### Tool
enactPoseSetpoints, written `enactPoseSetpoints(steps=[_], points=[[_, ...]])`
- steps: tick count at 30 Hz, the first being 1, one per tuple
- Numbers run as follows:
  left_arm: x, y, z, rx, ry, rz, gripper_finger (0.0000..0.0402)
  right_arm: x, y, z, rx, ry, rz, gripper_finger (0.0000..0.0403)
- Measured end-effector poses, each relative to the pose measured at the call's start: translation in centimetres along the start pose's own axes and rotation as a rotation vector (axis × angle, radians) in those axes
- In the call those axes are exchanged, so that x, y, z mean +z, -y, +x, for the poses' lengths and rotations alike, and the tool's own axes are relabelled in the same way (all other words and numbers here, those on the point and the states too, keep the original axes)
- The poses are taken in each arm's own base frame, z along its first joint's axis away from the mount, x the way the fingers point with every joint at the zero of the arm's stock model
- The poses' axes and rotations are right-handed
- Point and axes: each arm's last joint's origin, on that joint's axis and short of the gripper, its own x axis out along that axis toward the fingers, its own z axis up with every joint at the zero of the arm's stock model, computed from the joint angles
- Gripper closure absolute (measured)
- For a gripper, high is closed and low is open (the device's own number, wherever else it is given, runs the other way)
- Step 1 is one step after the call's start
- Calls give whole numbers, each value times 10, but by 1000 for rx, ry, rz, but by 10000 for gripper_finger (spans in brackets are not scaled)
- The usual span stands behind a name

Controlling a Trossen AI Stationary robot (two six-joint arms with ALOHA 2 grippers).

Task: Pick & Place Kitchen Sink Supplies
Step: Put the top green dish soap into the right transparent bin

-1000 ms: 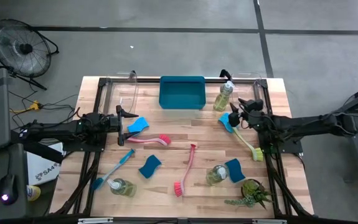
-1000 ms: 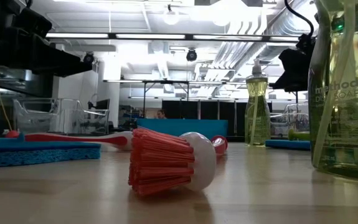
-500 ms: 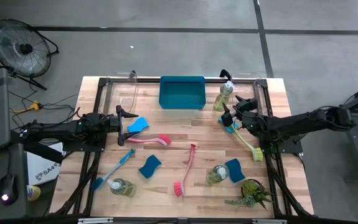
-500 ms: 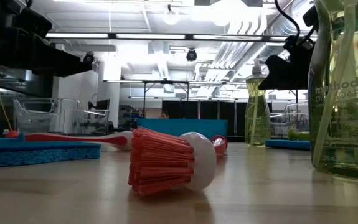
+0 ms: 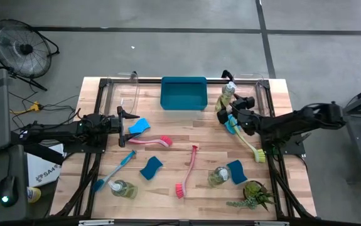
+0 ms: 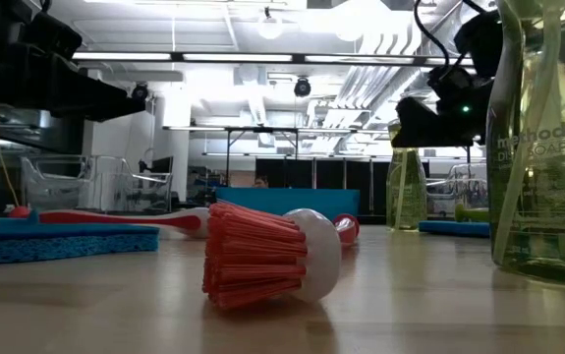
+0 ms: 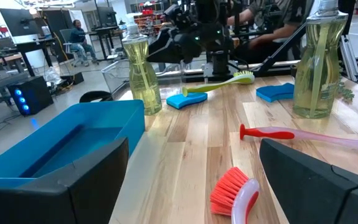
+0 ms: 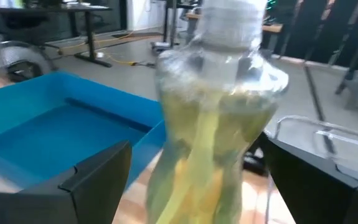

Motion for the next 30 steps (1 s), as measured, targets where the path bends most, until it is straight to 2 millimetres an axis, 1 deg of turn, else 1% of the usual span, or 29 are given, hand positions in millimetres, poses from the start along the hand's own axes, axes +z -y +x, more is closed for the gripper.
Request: enactPoseSetpoints(steps=[3,13,21,30], points=[[0,0,0,0,0,0,46,2,1,8,-34,1,0,43],[0,0,0,0,0,0,46,14,-3,29,-48,-3,43,43],[0,0,0,0,0,0,46,25,-7,34,-72,24,75,65],[0,0,0,0,0,0,46,25,-6,34,-141,31,71,96]])
